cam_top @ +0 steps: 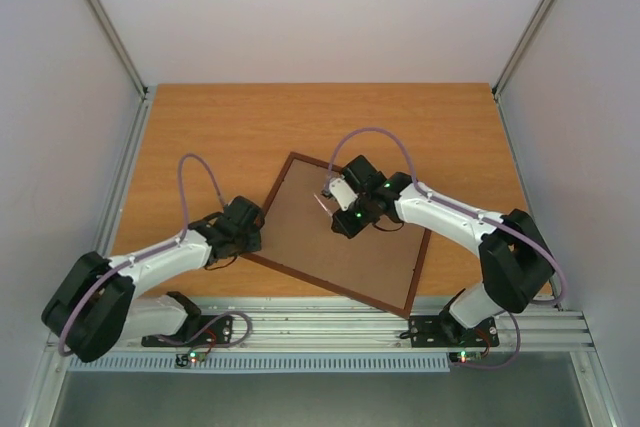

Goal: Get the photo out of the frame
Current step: Move the photo frame to the center of the board.

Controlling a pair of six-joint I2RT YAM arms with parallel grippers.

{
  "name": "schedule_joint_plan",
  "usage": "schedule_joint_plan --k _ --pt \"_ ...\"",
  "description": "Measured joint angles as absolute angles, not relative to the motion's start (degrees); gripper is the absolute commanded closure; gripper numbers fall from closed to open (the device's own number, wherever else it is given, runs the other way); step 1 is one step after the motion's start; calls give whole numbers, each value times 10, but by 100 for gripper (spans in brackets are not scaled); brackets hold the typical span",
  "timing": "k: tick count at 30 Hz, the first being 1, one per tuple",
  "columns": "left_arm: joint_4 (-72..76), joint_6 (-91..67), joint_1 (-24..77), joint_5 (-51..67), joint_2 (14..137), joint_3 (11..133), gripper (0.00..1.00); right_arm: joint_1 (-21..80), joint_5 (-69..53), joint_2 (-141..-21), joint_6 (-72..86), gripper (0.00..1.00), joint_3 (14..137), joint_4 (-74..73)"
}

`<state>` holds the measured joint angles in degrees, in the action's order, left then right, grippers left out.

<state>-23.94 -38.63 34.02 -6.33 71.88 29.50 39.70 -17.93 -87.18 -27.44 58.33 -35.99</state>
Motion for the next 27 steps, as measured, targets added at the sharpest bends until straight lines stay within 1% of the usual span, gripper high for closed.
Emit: schedule_joint_plan --k 5,11,13,17,19,22,25,27 --pt "-186 -461 352 -90 671 246 96 426 -163 -898 -286 99 613 -398" --pt "-215 -534 332 -92 639 244 92 439 -149 -909 -293 99 628 -414" --pt "-228 -531 318 -75 636 247 83 439 -146 -909 -293 99 628 -416" --pt "-248 -499 297 -33 640 255 62 439 -141 -909 -292 99 628 -416" --pt "-253 -474 296 -6 645 261 55 439 -139 -909 -292 99 628 -416" --pt "-270 -429 294 12 649 277 51 439 -136 -909 -292 99 626 -415" --pt "-286 -390 294 26 649 298 51 439 -133 -908 -292 99 618 -414" --pt "-297 -369 294 28 657 312 53 439 -132 -905 -292 99 610 -413"
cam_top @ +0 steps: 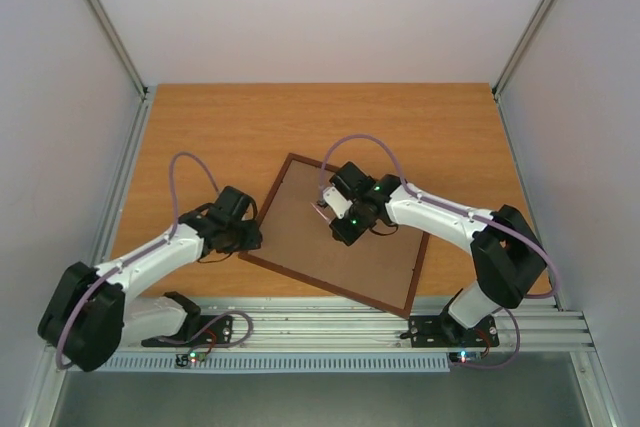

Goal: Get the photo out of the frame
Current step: Move the photo frame to the center of the board.

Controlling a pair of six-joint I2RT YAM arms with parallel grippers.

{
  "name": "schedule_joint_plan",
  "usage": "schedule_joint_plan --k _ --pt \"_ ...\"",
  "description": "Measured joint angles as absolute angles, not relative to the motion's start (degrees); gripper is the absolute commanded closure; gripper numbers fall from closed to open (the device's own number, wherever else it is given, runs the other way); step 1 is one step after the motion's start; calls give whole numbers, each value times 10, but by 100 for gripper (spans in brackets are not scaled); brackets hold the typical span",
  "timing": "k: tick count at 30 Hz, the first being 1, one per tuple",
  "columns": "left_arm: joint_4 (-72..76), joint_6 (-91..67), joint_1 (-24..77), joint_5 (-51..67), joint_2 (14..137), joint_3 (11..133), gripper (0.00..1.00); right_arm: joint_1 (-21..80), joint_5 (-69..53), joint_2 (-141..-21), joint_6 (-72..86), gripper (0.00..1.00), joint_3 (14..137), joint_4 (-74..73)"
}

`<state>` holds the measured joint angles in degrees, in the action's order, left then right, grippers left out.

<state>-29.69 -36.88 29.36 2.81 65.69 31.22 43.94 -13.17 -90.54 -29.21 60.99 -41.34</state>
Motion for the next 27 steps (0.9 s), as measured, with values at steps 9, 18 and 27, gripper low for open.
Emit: schedule_joint_plan --k 9,18,27 --pt "-315 -329 294 6 760 363 60 439 -126 -891 -292 99 595 -411" --pt "-326 -325 294 -17 813 395 67 439 -124 -882 -292 99 584 -406" --pt "-329 -294 275 -12 818 404 87 439 -124 -882 -292 99 582 -402"
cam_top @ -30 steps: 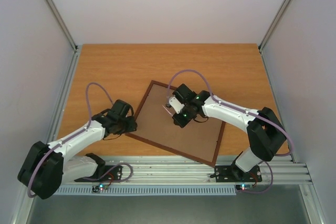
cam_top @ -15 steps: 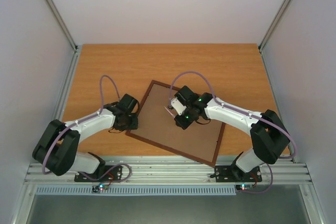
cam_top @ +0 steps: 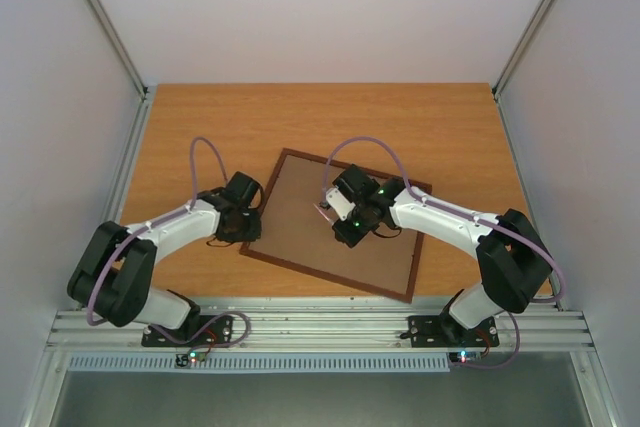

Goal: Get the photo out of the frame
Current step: Move the photo frame to the center of the board.

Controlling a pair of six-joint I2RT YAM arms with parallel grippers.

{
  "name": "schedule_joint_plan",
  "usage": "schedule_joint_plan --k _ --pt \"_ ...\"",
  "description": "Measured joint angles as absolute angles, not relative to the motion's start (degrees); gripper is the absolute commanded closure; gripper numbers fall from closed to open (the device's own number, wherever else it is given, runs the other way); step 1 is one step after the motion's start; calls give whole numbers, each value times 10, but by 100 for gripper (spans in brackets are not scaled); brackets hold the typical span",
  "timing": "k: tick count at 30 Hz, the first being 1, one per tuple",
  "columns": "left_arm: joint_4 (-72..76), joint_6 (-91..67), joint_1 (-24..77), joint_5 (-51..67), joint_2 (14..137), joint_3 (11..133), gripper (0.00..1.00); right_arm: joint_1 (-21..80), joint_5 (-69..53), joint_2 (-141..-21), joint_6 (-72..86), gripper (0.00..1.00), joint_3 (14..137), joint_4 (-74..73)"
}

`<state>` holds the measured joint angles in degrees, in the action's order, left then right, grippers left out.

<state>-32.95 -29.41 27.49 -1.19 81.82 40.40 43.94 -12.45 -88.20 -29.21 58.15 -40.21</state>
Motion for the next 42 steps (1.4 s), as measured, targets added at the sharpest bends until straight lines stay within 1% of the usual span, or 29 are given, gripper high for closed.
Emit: schedule_joint_plan --k 6,11,15,18,27,30,32,35,37,39,42 --pt "-328 -295 208 0 822 407 90 439 -125 -882 -293 99 582 -399" --pt "-324 -296 200 11 828 413 90 439 -125 -882 -295 99 582 -399" --pt "-322 -303 230 11 829 412 93 439 -128 -882 -301 99 582 -401" --pt "-314 -316 270 6 829 410 93 442 -129 -883 -308 99 587 -407" --pt "-274 -337 350 1 815 387 93 467 -128 -885 -316 99 597 -424" --pt "-270 -343 367 7 805 378 82 477 -123 -885 -316 99 597 -430" --pt "-263 -353 374 15 790 364 72 485 -120 -885 -315 99 597 -431" --pt "-271 -369 378 30 753 337 64 497 -114 -885 -313 99 597 -430" --pt "-281 -383 380 32 716 323 61 503 -110 -885 -311 99 597 -429" --pt "-289 -401 380 31 669 317 53 510 -109 -882 -309 99 594 -425" --pt "-283 -431 380 30 594 309 49 524 -99 -870 -305 99 586 -418"
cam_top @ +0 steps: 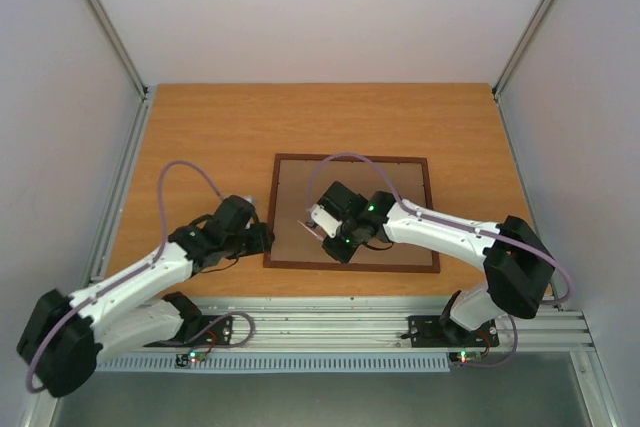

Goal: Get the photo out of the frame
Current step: Move the photo frame to the center of the board, then adjust the screwdriver.

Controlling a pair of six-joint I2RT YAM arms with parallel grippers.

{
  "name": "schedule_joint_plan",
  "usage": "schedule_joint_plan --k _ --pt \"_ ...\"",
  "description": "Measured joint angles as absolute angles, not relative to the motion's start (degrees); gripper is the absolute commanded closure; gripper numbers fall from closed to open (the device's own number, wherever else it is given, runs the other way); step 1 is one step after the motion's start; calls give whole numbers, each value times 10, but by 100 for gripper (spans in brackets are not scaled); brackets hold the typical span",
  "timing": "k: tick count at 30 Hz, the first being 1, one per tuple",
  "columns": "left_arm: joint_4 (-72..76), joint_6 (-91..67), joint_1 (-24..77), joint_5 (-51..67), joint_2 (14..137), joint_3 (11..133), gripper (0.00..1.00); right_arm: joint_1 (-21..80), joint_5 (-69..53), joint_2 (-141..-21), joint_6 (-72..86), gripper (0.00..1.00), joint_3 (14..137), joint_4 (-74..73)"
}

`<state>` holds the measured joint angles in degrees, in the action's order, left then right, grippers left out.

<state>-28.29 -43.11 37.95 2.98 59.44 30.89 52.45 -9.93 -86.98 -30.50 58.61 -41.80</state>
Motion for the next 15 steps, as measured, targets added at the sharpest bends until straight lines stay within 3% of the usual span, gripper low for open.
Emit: schedule_joint_plan --k 7,15 --pt "-223 -508 380 64 456 262 43 576 -49 -838 -287 99 574 -373" --pt "-55 -584 380 130 409 201 41 606 0 -835 -269 98 574 -332"
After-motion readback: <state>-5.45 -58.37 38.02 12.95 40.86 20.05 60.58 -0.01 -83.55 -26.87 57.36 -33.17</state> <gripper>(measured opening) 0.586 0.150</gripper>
